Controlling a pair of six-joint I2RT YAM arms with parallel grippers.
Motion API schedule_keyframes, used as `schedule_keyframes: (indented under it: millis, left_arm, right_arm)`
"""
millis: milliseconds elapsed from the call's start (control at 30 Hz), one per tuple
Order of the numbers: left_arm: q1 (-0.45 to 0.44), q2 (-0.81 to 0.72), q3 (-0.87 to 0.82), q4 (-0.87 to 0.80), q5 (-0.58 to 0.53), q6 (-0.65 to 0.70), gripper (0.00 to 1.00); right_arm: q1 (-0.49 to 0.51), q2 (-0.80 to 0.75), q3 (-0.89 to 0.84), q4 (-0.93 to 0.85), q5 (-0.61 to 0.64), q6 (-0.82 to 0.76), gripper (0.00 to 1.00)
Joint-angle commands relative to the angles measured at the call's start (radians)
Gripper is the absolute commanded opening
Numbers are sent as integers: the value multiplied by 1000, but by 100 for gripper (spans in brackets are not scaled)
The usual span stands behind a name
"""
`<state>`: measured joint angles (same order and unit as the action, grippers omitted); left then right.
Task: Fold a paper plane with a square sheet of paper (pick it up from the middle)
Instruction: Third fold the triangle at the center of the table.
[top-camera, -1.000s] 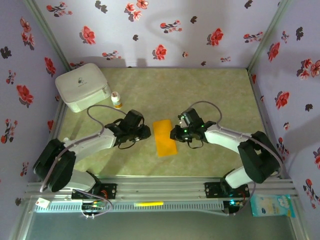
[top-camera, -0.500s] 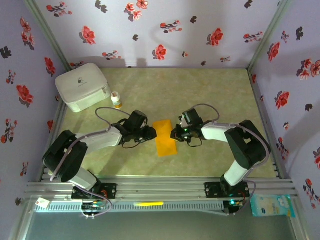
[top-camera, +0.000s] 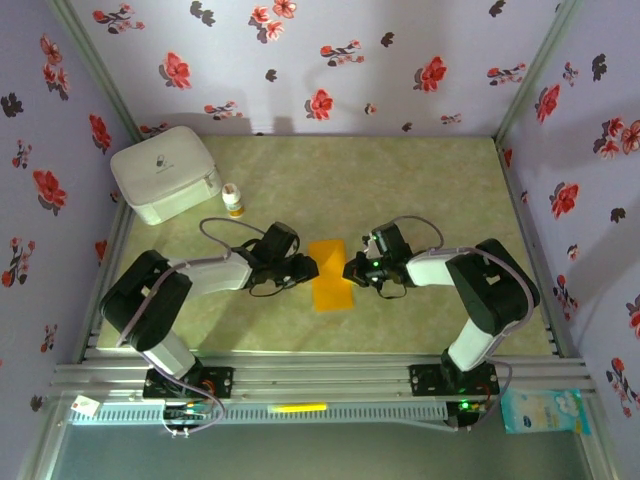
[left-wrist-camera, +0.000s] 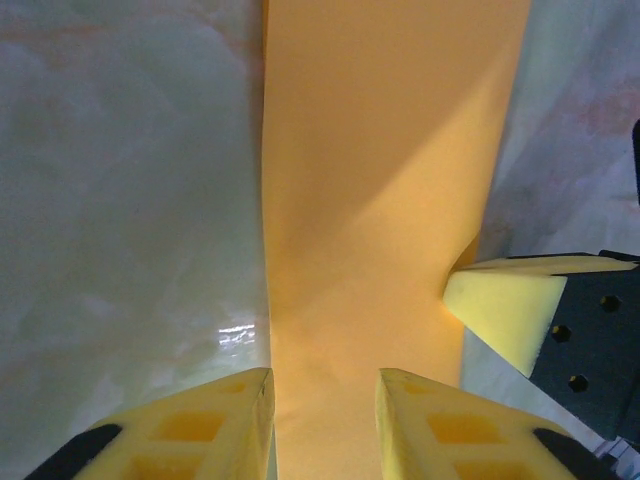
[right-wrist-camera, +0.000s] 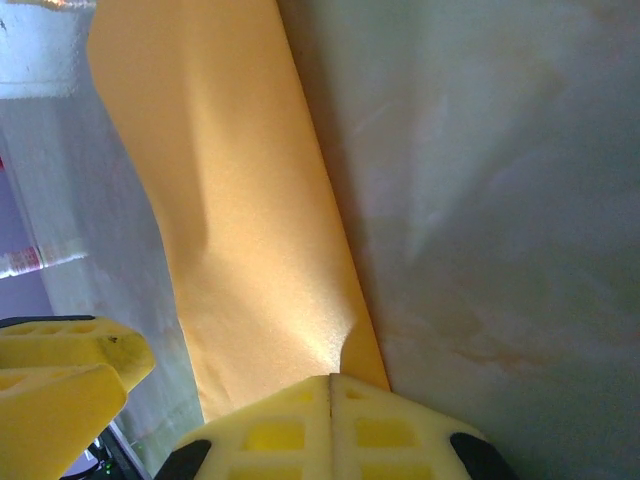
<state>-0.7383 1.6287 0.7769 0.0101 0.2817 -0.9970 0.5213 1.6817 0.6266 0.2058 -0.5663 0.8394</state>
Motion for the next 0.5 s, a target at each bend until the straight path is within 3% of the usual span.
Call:
schedule_keyframes:
  millis: [0,467]
  left_arm:
    - [6,24,-2,33,16,-24,32]
    - [6,67,-16,49,16,-35,31]
  right_arm:
    - [-7,32,-27,-55,49,11,4]
    - [-9,22,-30,-68,65,10,4]
